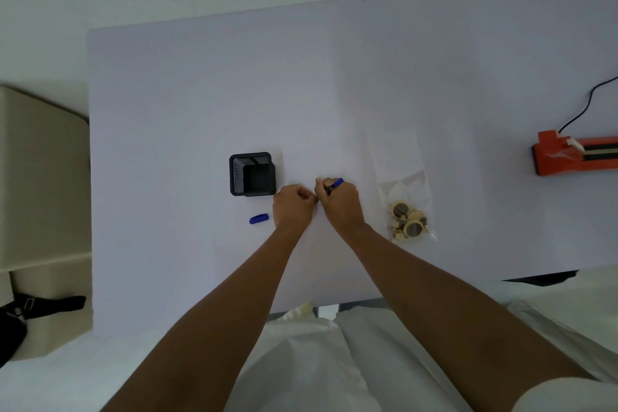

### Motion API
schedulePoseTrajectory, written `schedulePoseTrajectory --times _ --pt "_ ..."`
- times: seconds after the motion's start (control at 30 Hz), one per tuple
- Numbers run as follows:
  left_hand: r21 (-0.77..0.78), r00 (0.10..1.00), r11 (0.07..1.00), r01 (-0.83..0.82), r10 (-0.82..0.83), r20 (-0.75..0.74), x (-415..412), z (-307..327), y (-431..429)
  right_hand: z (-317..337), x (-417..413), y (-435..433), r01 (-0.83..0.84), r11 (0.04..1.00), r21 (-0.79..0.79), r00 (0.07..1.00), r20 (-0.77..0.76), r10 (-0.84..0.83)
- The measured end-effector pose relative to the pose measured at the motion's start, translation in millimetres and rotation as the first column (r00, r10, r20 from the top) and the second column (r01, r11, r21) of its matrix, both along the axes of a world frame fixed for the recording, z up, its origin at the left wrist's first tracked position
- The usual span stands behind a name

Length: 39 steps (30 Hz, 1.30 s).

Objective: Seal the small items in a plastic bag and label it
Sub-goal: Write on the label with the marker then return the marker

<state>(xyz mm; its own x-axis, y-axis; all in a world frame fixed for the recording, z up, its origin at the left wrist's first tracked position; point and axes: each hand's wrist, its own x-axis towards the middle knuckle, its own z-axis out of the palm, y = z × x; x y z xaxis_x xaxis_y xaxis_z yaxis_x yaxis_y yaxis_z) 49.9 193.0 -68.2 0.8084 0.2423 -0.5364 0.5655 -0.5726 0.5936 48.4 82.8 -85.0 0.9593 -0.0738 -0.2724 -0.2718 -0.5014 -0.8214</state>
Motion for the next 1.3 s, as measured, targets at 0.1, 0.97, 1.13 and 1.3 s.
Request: schedulePoseTrajectory --times 0.1,0.97,1.13,1.3 --pt "0.000 1.000 1.000 0.001 -0.001 -0.006 0 -1 0 0 0 -2 0.009 1.000 0.003 1.000 0.000 -0.009" --pt "-0.009 1.000 1.000 0.013 -0.013 -0.006 1 -1 1 -3 -7 2 -0.002 0.998 0.057 1.000 -0.016 0.003" --pt "-0.007 1.000 1.000 0.005 -0.005 -0.003 0 -1 1 -2 -7 2 -0.003 0.999 0.046 1.000 -0.018 0.004" --pt "-0.008 1.000 1.000 0.007 -0.007 -0.006 1 0 1 -2 -6 2 0.000 0.999 0.033 1.000 -0.024 0.001"
